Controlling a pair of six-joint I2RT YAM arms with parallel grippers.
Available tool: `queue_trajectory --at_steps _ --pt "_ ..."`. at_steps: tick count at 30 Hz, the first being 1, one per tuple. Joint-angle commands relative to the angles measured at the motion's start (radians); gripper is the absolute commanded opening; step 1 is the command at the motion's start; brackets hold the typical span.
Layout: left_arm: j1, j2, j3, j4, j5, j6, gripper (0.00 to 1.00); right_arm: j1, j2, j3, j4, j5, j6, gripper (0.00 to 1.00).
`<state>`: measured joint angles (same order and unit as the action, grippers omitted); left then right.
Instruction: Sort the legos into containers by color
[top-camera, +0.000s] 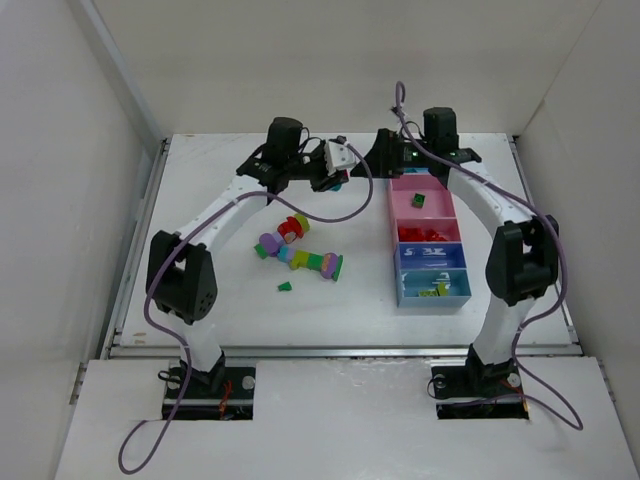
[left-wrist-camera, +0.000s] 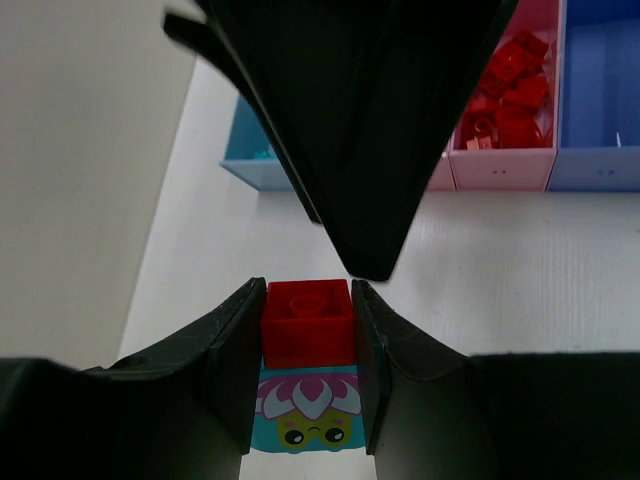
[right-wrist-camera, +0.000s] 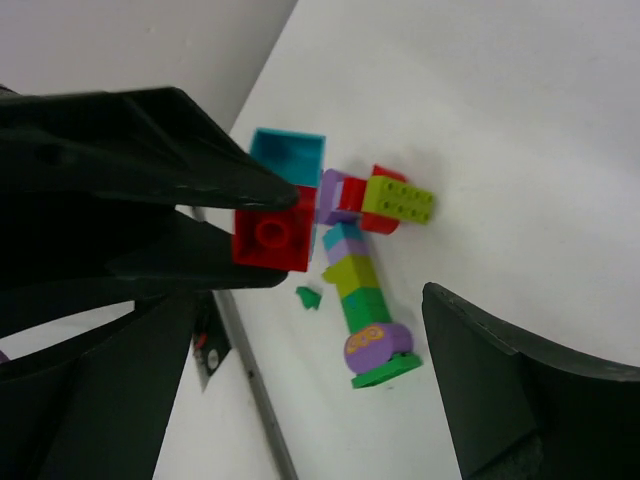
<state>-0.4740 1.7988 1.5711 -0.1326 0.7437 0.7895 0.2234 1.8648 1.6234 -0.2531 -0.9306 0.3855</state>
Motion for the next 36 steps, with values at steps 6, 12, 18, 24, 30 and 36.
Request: queue_trajectory --at_steps 6,12,18,24,30,36 --pt "-0.046 -0.118 -0.066 0.087 0.049 0.043 0.0 0.024 -0.033 0.001 0.101 -0.148 0.004 0.97" --pt "-0.055 -0.137 -0.077 0.106 0.049 0.043 0.0 0.033 -0.052 -0.008 0.101 -0.148 0.004 0.93" --pt "-0.026 -0.128 -0.059 0.269 -0.095 -0.261 0.0 -0.036 -0.153 -0.154 0.101 -0.099 -0.054 0.93" --pt "0.023 -0.041 0.139 0.291 -0.22 -0.691 0.0 0.034 -0.305 -0.18 0.135 0.111 -0.16 0.95" --pt "0.023 -0.068 0.107 0.314 -0.3 -0.921 0.0 0.137 -0.329 -0.194 0.225 0.282 -0.107 0.97" --pt "0.023 -0.079 0.098 0.292 -0.331 -0.967 0.0 0.157 -0.265 -0.202 0.364 0.406 0.036 0.97"
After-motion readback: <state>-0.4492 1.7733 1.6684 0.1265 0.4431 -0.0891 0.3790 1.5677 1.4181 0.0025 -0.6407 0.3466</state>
